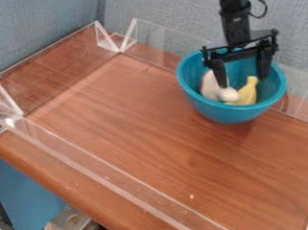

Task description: Put the mushroom in the blue bowl

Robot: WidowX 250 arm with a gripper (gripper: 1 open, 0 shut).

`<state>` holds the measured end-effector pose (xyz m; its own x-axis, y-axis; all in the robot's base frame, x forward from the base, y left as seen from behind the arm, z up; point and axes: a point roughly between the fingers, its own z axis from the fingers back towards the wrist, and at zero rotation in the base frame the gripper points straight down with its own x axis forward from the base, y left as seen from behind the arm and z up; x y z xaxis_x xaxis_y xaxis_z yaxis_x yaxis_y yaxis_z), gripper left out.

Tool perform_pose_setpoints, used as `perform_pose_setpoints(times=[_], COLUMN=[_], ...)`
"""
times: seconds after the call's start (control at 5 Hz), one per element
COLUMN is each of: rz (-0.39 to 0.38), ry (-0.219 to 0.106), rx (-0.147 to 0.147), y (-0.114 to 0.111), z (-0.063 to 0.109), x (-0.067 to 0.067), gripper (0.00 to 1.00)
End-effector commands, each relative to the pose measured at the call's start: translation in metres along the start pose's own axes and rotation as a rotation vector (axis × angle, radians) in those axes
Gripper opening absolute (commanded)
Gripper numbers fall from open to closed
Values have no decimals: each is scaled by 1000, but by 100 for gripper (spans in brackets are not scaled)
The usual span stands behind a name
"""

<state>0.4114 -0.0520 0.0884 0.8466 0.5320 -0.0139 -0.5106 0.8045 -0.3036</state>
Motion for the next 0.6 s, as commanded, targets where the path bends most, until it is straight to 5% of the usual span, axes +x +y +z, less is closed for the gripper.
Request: perform_pose_setpoints(times=[0.0,0.4], rz=[-14,-5], ry=[-90,-111], rx=[-68,-102], y=[-12,-15], z=[43,61], x=[3,3], gripper=[100,100])
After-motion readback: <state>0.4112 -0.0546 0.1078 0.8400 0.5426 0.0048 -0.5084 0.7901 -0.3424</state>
